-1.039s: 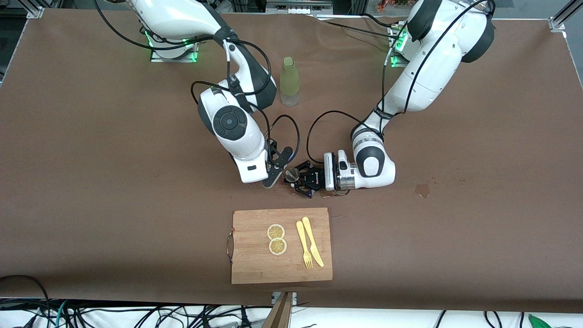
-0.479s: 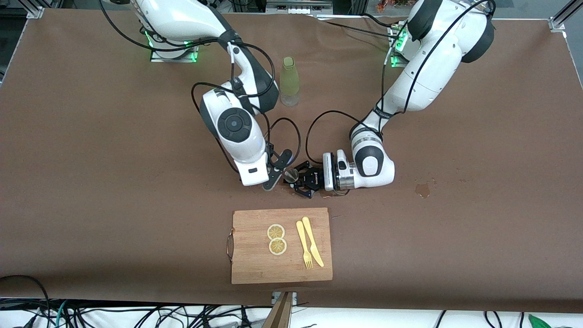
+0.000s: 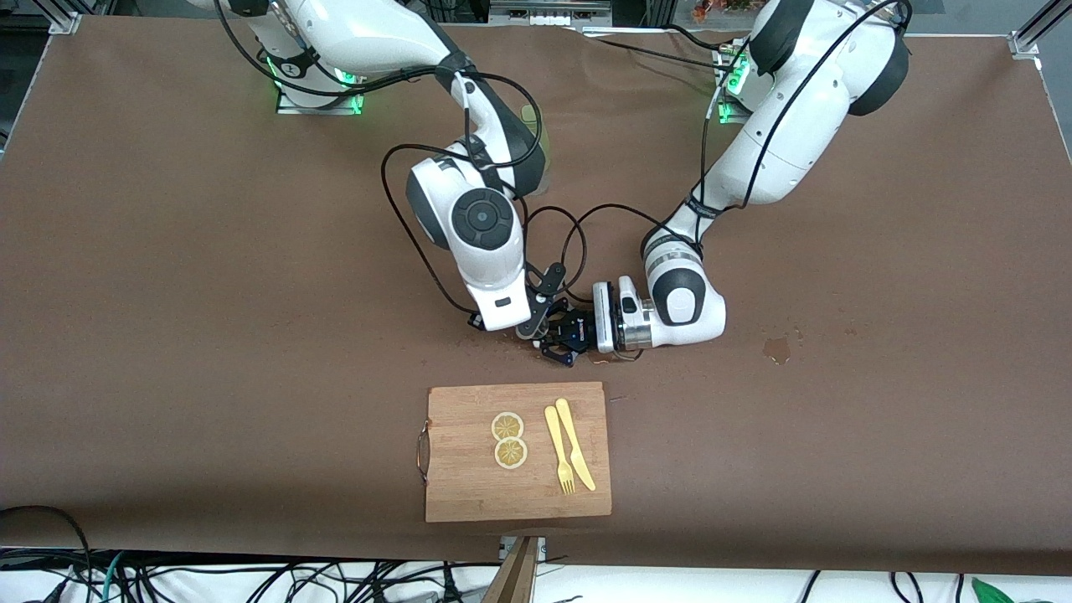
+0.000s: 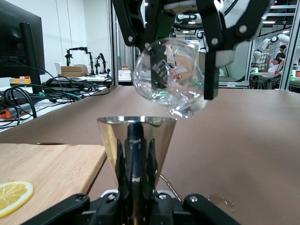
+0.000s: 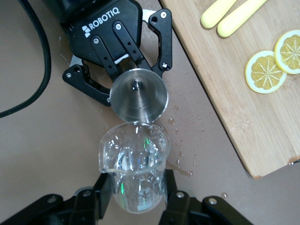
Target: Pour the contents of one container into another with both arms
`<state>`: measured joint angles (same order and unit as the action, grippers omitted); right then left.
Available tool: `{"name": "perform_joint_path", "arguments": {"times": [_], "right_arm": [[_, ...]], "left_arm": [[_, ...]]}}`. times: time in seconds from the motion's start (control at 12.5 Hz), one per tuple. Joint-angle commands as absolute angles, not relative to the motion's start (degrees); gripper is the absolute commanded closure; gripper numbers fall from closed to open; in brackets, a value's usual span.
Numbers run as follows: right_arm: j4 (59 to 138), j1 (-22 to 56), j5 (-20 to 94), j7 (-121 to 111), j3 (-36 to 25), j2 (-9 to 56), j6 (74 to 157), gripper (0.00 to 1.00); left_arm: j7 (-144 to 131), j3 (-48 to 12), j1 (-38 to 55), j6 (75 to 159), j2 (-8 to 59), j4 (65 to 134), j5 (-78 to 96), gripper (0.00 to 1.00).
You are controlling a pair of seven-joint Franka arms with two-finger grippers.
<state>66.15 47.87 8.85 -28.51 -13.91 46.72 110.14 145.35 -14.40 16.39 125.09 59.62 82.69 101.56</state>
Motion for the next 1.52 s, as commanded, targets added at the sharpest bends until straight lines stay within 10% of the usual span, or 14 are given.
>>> {"name": "perform_joint_path", "arguments": {"times": [0.0,1.44], "right_arm": [[63.3,49.4,7.1,-30.0,-15.3,48.3,108.0,0.82],[57.0,52.6,1.6,-40.1,-19.9,52.1,105.6,0.8]], "left_arm": [[146.9,-15.3,16.0,125.7,60.2,81.7,104.0,1.0],[147.0,-15.6,15.9,125.7,60.2,81.7,104.0,1.0]]}}
